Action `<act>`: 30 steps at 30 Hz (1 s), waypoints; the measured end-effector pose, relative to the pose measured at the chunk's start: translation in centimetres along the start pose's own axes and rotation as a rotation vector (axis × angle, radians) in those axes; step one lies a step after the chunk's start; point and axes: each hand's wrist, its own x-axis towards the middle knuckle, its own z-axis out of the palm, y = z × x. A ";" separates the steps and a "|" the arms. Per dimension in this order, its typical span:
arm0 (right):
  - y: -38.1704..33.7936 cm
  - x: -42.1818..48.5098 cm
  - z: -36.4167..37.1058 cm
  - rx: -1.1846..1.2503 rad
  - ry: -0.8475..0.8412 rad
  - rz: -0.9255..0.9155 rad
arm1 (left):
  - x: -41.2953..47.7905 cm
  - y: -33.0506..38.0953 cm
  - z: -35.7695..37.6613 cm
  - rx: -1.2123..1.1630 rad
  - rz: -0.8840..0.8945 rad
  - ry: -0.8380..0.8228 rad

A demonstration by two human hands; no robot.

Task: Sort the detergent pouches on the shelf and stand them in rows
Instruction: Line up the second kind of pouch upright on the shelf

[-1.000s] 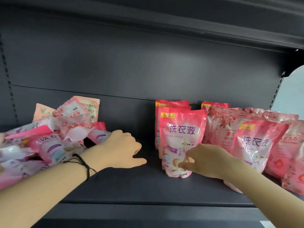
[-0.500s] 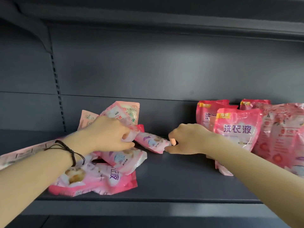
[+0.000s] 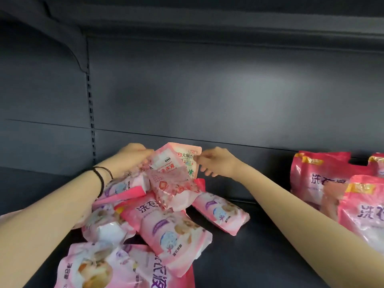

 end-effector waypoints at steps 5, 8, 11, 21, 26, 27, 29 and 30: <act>-1.7 5.7 3.1 0.500 0.158 0.136 | 4.8 -0.9 0.8 -0.097 -0.063 0.063; -2.1 7.7 5.2 0.381 0.256 0.164 | 6.0 -1.7 1.7 0.002 -0.085 0.044; -2.3 8.7 6.9 0.235 0.321 0.150 | 7.0 -2.9 2.0 0.167 0.014 0.104; -2.0 9.1 9.5 0.066 0.418 0.083 | 6.7 -3.9 3.6 -0.011 0.166 0.151; -1.6 7.7 7.2 0.464 0.574 -0.057 | 5.7 -3.5 3.1 -0.328 0.160 0.290; -1.6 7.1 6.7 0.645 0.571 -0.061 | 5.4 -3.2 2.9 -0.374 0.140 0.310; -1.5 5.8 5.9 0.911 0.527 -0.065 | 4.7 -2.4 2.6 -0.478 0.080 0.245; -1.5 5.1 5.6 0.983 0.501 -0.062 | 4.4 -1.9 2.5 -0.561 0.055 0.141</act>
